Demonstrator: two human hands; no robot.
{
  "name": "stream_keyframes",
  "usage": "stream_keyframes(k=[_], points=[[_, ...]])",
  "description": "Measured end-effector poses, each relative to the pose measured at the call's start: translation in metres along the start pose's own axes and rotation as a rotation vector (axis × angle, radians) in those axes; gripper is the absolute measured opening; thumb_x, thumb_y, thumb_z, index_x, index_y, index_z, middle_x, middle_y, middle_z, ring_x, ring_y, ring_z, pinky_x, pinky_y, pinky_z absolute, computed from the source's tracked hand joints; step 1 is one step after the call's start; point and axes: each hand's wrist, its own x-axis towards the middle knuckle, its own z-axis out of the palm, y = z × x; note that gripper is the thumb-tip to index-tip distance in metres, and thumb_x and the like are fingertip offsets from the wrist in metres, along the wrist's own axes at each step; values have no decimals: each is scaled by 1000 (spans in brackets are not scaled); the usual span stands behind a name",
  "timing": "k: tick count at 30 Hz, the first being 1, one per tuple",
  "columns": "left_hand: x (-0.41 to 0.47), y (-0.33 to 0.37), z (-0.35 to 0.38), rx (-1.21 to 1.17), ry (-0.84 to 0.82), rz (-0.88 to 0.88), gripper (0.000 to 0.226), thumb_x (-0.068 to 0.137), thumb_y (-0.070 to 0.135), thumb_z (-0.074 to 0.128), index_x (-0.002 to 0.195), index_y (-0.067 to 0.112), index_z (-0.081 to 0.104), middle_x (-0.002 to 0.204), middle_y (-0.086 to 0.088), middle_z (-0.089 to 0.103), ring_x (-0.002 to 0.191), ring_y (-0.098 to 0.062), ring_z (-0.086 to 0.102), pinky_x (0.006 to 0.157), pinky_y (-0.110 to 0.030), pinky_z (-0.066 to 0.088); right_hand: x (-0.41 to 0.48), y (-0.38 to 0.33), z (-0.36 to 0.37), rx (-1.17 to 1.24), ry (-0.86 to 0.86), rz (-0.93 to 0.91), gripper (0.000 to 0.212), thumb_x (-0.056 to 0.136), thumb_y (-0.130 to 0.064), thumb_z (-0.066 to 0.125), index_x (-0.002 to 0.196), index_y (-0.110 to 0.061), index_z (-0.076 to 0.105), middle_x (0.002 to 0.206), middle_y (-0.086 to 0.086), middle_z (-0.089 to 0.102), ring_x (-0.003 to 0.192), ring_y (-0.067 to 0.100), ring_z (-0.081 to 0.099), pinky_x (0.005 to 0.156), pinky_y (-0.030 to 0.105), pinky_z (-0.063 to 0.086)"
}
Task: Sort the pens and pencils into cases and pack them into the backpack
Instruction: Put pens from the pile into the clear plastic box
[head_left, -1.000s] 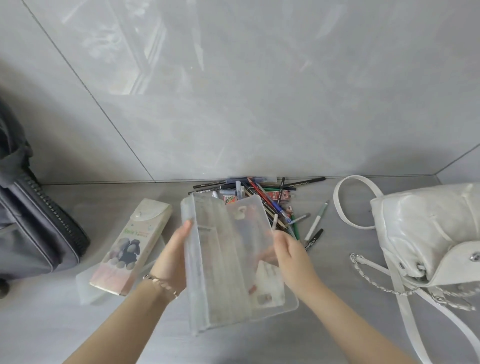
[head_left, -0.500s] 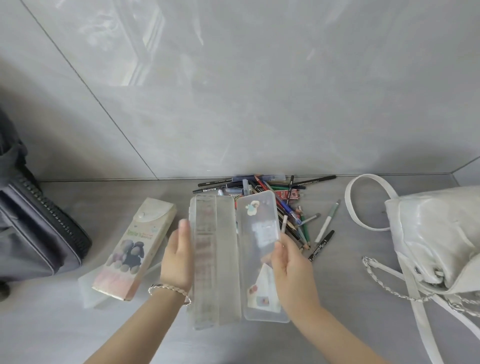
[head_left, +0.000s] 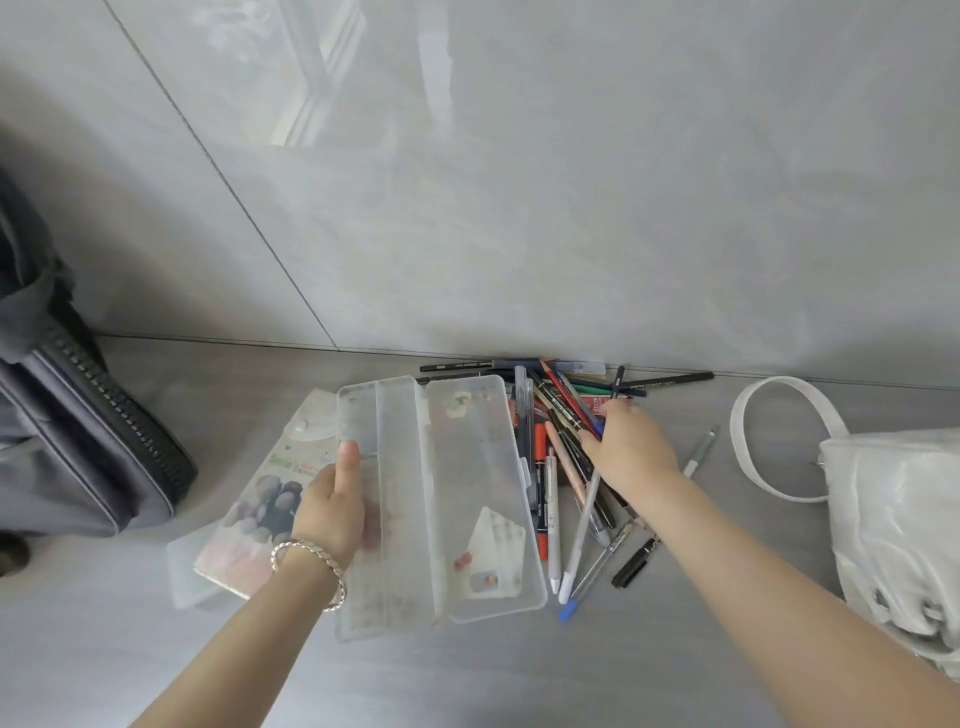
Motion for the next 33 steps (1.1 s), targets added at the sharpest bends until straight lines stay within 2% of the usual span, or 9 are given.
stream_keyframes(k=[3, 5, 7, 9, 15, 18, 23, 28, 33], points=[[-5, 3, -1, 28, 11, 30, 37, 98, 38, 28, 79, 14, 50, 65, 7, 37, 49, 6, 54, 44, -4, 37, 7, -1, 6, -143, -45, -47, 33, 95, -32, 42, 115, -6, 47, 108, 13, 59, 96, 30, 57, 66, 33, 42], [-6, 2, -1, 28, -16, 53, 34, 99, 36, 28, 95, 11, 51, 63, 2, 42, 34, 20, 45, 36, 1, 34, 5, 2, 6, -168, -16, -69, 32, 97, -28, 37, 117, -4, 46, 108, 14, 58, 95, 30, 56, 65, 32, 38], [-8, -1, 0, 32, -28, 65, 44, 99, 37, 27, 112, 5, 54, 61, -3, 46, 34, 17, 48, 34, 0, 34, -1, 7, 2, -152, 21, -47, 32, 98, -25, 32, 116, -2, 46, 108, 16, 58, 95, 31, 57, 65, 31, 36], [-12, -2, -2, 45, -18, 66, 49, 98, 39, 27, 113, 2, 55, 58, -6, 48, 37, -2, 56, 34, -2, 35, -11, 14, -6, -87, 64, -40, 33, 99, -24, 31, 121, -4, 44, 105, 17, 60, 92, 34, 59, 64, 32, 36], [-24, -3, 0, 17, -34, 74, 37, 98, 41, 26, 68, 25, 42, 60, -5, 51, 42, -8, 54, 35, -1, 35, -43, 31, -34, 58, 95, -106, 47, 98, -28, 32, 143, -20, 22, 86, 18, 64, 79, 36, 60, 61, 37, 40], [-30, -3, 2, 47, -73, 82, 40, 97, 44, 25, 83, 17, 51, 56, -6, 51, 47, -15, 52, 38, -14, 39, -55, 35, -45, 94, 77, -94, 56, 97, -31, 36, 146, -23, 9, 76, 14, 66, 70, 34, 61, 64, 41, 51], [-34, -8, 1, 133, -105, 126, 56, 96, 45, 26, 93, -3, 55, 53, -8, 53, 44, -18, 51, 35, -16, 38, -69, 28, -77, 203, 47, -158, 25, 95, -28, 45, 118, -21, 47, 69, -6, 68, 44, 1, 51, 50, 26, 36], [-40, -9, 1, 124, -120, 172, 47, 94, 48, 28, 87, 7, 51, 57, -8, 57, 45, -19, 52, 46, -27, 37, -96, 10, -117, 530, 72, -322, 10, 81, -23, 63, 77, -32, 66, 63, -12, 71, 62, -4, 64, 64, 14, 48], [-49, -9, 6, 120, -209, 168, 40, 94, 47, 32, 76, 15, 46, 57, -7, 57, 45, -19, 52, 47, -27, 40, -103, -18, -126, 496, -342, -525, 5, 77, -21, 71, 73, -24, 72, 69, -10, 72, 64, 0, 67, 63, 13, 48]])
